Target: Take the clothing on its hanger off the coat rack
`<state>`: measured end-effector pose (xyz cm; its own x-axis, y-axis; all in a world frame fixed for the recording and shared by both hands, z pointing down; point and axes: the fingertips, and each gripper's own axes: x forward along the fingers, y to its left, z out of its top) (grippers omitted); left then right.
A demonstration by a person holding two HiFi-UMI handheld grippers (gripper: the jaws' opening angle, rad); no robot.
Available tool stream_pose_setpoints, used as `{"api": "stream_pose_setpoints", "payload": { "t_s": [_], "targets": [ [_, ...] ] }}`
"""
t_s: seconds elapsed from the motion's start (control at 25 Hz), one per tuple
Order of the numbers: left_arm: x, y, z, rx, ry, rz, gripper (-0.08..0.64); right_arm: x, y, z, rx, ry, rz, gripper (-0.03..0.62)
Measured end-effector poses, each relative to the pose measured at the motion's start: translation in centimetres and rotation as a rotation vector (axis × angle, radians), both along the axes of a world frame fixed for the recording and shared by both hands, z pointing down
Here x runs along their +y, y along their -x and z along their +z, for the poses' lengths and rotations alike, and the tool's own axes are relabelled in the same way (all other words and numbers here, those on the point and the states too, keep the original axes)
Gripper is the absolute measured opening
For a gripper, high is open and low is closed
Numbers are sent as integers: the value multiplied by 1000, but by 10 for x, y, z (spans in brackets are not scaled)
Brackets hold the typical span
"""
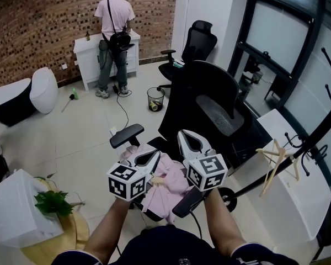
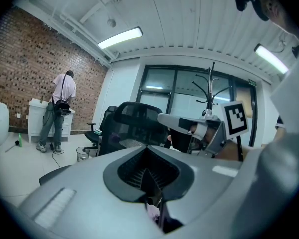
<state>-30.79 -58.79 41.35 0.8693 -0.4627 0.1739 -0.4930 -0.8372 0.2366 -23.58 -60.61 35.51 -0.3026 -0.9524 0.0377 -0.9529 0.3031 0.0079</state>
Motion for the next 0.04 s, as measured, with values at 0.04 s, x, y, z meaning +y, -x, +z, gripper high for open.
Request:
{"api": "stream_pose_setpoints", "payload": {
  "t_s": [0.04],
  "targets": [
    [0,0,0,-1,0,1,12,0,0,0,0,1,0,0]
  ]
}}
